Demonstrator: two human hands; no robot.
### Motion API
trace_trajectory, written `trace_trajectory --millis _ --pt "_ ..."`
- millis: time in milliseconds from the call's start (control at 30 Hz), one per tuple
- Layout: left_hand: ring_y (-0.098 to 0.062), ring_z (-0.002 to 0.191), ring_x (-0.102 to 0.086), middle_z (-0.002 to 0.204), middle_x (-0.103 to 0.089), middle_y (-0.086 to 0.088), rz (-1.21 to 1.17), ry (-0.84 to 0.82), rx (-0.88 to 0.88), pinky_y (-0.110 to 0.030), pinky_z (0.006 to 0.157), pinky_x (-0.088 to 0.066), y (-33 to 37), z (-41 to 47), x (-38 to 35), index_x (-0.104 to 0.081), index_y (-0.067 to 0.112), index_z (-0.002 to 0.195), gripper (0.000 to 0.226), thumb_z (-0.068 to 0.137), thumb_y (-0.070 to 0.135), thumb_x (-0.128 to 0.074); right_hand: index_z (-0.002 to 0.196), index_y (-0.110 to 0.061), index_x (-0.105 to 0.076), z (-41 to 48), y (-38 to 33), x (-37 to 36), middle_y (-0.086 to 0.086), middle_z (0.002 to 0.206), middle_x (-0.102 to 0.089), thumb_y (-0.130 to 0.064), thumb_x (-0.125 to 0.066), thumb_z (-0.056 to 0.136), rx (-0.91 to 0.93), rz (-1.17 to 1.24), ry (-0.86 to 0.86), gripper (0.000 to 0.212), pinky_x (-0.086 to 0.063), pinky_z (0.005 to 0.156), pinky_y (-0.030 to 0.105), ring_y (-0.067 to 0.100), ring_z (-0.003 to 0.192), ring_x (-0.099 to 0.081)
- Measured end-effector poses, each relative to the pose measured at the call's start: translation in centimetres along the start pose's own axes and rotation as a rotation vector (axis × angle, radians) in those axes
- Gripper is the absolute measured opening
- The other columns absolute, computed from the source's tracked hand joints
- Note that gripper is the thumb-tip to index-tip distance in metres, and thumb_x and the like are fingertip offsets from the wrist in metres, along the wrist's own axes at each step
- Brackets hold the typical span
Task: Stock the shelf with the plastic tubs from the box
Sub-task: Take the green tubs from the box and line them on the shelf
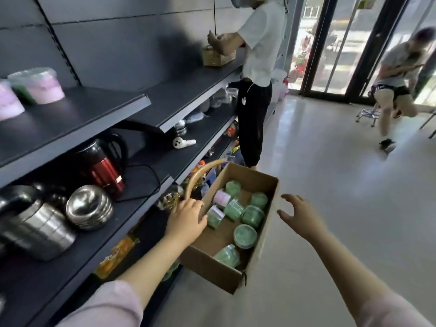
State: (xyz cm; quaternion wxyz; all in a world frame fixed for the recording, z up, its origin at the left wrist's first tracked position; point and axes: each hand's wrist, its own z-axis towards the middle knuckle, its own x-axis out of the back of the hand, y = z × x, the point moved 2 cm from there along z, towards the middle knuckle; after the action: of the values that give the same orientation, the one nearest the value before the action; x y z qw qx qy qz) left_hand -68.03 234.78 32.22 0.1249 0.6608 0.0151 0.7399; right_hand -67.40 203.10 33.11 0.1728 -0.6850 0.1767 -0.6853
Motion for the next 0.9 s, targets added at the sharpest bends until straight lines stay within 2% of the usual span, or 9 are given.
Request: trace_trajectory --millis 233,467,633,767,900 --pt "-0.016 0.117 -0.046 0.123 -0.052 0.008 -0.117 -0.164 0.115 -0.034 0.092 -0.041 0.2 1.8 -5.3 -0.05 0.028 0.12 0.034 0.092 0.047 -0.047 0.137 -0.021 -0.047 3.1 3.3 -4.9 0.003 0.133 -0.056 -0.04 -0.061 0.09 -0.063 0.058 -0.12 0.053 -0.044 0.093 0.035 0.023 0.121 -0.052" --pt "-0.023 0.116 -0.046 0.131 -0.049 0.005 -0.231 -0.317 0.214 -0.041 0.092 -0.045 -4.4 8.7 -11.3 -0.051 0.027 0.12 0.036 0.09 0.048 -0.05 0.137 -0.02 -0.046 10.2 4.2 -10.8 0.004 0.133 -0.057 -0.038 -0.061 0.09 -0.148 0.094 -0.173 0.052 -0.042 0.095 0.034 0.023 0.122 -0.052" --pt "-0.022 0.111 -0.052 0.129 -0.051 0.001 -0.339 -0.337 0.271 -0.04 0.09 -0.047 -7.0 12.8 -14.0 -0.052 0.023 0.123 0.039 0.091 0.044 -0.053 0.14 -0.025 -0.044 15.5 3.8 -14.0 0.005 0.135 -0.056 -0.042 -0.059 0.091 -0.19 0.162 -0.185 0.054 -0.043 0.092 0.033 0.024 0.121 -0.053" --pt "-0.021 0.116 -0.05 0.13 -0.051 -0.001 -0.433 -0.373 0.31 -0.036 0.093 -0.045 -7.7 14.7 -17.5 -0.051 0.019 0.127 0.043 0.091 0.041 -0.056 0.14 -0.032 -0.043 18.9 3.9 -18.4 0.002 0.137 -0.055 -0.045 -0.061 0.089 -0.279 0.299 -0.22 0.055 -0.043 0.099 0.037 0.023 0.125 -0.052" --pt "-0.019 0.121 -0.047 0.133 -0.051 -0.002 -0.478 -0.368 0.345 -0.024 0.092 -0.034 -8.4 16.9 -22.6 -0.048 0.019 0.134 0.048 0.091 0.04 -0.056 0.138 -0.033 -0.045 22.9 5.4 -24.1 0.003 0.135 -0.056 -0.044 -0.062 0.088 -0.297 0.338 -0.288 0.054 -0.04 0.096 0.031 0.022 0.125 -0.051"
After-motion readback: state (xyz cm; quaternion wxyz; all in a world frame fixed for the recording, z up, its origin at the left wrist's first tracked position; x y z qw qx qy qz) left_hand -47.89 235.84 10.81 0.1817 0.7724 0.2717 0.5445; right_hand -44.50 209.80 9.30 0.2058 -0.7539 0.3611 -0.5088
